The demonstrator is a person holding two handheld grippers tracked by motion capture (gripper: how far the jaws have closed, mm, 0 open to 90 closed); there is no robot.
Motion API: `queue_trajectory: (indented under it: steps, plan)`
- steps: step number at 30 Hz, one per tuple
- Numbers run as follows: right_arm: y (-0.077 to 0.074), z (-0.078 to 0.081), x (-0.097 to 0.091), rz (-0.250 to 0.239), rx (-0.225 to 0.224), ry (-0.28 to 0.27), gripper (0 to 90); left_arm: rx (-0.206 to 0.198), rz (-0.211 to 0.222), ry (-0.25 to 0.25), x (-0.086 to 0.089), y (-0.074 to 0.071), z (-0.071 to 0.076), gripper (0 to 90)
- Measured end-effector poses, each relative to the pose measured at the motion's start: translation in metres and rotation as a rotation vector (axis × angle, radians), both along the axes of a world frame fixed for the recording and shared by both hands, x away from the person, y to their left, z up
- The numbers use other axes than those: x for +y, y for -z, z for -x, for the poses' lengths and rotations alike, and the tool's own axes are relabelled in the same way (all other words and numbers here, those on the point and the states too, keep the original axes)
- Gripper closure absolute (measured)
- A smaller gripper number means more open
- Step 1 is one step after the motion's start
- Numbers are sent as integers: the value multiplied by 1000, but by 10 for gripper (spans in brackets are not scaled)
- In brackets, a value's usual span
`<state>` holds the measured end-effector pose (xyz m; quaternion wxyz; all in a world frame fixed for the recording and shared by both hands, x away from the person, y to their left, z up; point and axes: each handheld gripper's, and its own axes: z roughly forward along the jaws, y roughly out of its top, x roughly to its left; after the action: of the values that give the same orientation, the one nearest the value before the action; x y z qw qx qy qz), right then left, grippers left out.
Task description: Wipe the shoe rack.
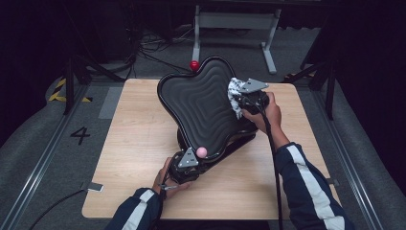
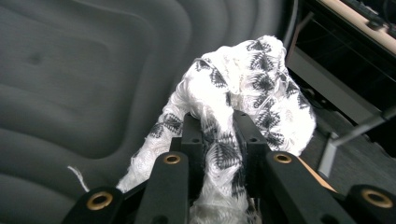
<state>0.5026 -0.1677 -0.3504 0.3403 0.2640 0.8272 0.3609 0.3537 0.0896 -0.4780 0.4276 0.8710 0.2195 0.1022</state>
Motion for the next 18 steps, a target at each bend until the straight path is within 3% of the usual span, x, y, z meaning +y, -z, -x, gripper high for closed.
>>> queue_trajectory:
  steps: [3, 8, 18]
  plan:
    - [1, 7, 6, -7, 5, -34, 776, -3, -2, -3, 0, 0, 0, 734]
    - [2, 25, 25, 35, -15, -102, 775, -5, -3, -2, 0, 0, 0, 734]
    - [5, 54, 52, 61, -30, -222, 774, -5, -2, 1, 0, 0, 0, 733]
